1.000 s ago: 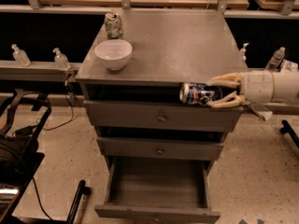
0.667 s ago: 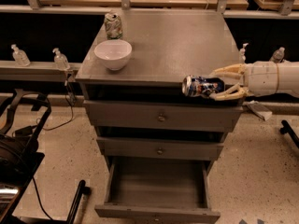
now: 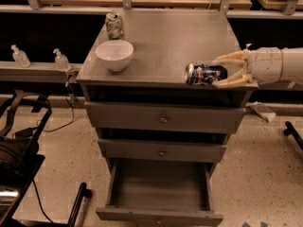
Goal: Pick pepsi can from bottom drawer and place on counter
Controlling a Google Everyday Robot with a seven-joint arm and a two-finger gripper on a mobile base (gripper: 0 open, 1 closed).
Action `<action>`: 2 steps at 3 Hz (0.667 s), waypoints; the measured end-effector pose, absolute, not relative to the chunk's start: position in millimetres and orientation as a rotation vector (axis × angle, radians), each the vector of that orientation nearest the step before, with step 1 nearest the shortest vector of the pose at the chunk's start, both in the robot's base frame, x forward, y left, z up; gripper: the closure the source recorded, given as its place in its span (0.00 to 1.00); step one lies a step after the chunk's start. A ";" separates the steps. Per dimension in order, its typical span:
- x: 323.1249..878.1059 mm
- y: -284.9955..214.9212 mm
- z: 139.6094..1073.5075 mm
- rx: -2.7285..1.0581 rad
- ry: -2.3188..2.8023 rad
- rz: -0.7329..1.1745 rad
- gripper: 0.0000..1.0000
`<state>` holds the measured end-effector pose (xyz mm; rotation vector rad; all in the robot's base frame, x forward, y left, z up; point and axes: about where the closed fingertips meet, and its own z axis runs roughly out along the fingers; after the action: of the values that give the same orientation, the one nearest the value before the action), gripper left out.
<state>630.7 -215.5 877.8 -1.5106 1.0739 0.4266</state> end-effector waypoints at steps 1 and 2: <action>642.4 -208.3 875.4 -1.502 1.088 0.438 1.00; 659.4 -198.5 873.5 -1.513 1.110 0.435 1.00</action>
Offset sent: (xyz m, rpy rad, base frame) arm 0.0518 0.0231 -0.0035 -0.0440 0.0411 -0.0304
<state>659.4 -198.5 873.5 -1.5133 1.1099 0.4352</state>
